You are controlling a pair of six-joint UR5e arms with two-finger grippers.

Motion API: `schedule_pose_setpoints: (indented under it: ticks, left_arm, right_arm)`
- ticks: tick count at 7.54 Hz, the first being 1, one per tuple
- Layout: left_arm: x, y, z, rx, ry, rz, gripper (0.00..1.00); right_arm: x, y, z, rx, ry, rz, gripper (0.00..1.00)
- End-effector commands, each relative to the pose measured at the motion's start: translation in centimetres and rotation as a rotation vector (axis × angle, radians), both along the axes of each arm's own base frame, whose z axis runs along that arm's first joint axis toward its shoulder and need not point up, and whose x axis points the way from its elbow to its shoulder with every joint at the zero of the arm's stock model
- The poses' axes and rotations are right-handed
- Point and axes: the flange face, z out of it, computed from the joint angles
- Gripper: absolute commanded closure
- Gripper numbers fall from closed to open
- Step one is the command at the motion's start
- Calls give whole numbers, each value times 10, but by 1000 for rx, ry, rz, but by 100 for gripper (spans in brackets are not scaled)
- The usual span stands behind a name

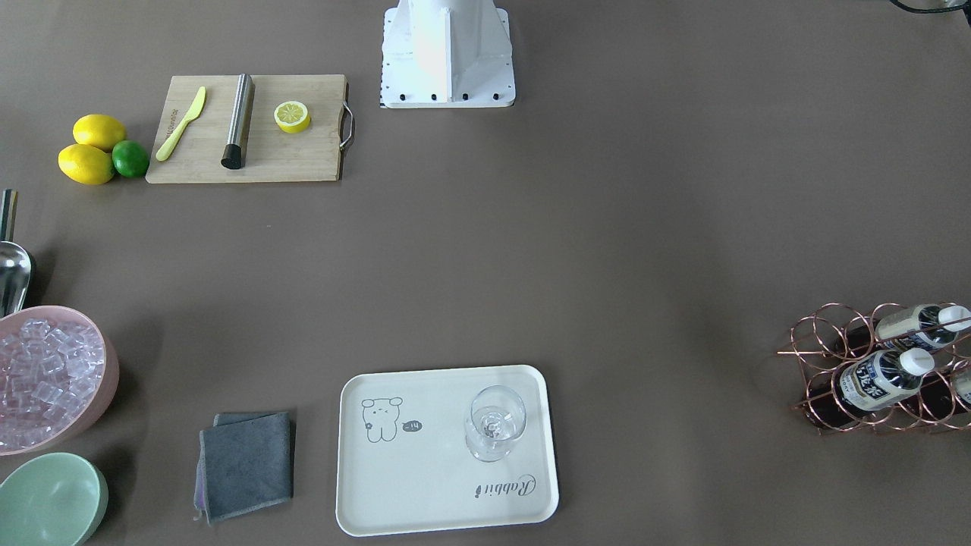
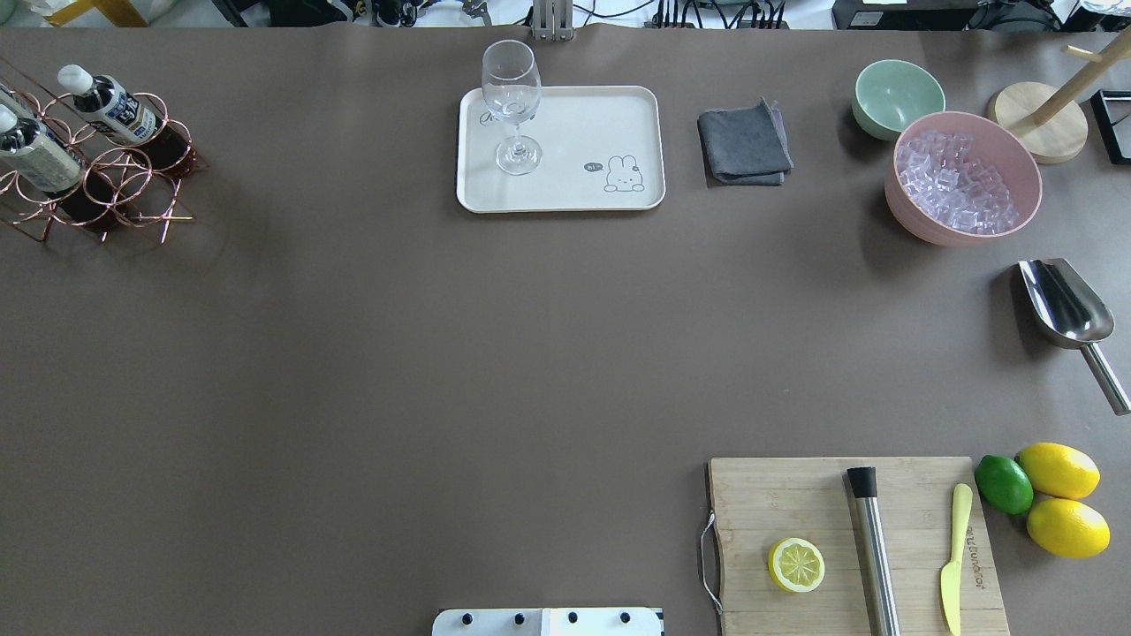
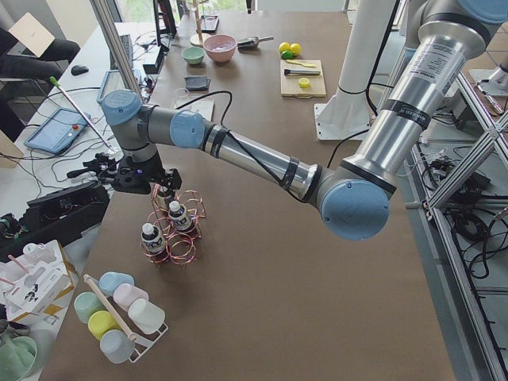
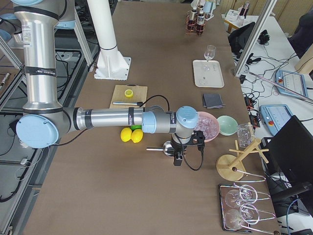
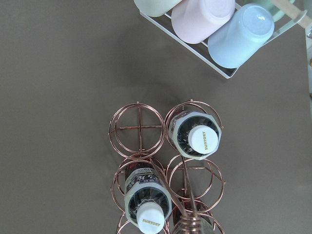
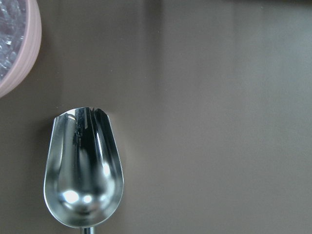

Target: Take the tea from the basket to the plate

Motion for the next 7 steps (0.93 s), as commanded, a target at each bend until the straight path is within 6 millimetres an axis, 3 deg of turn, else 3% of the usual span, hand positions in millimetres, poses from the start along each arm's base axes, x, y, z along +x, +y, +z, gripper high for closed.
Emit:
schedule_pose_setpoints:
  ticks: [1,3,5,6,7]
  left_arm:
    - [1,-7,8,-5,5,-35,7]
    - [26,-10,9,-2,10,-27,7]
    - [28,-11,4,-7,14,-36,12]
    - [28,-11,4,-7,14,-36,23]
    - [28,-11,3,-4,16,-36,44]
  right_arm:
    - [0,1,4,-6,3,-1,0]
    - [1,1,7,-9,18,0,0]
    - [1,1,8,-13,19,1,0]
    - [1,1,8,-13,19,1,0]
    - [1,1,9,-15,19,1,0]
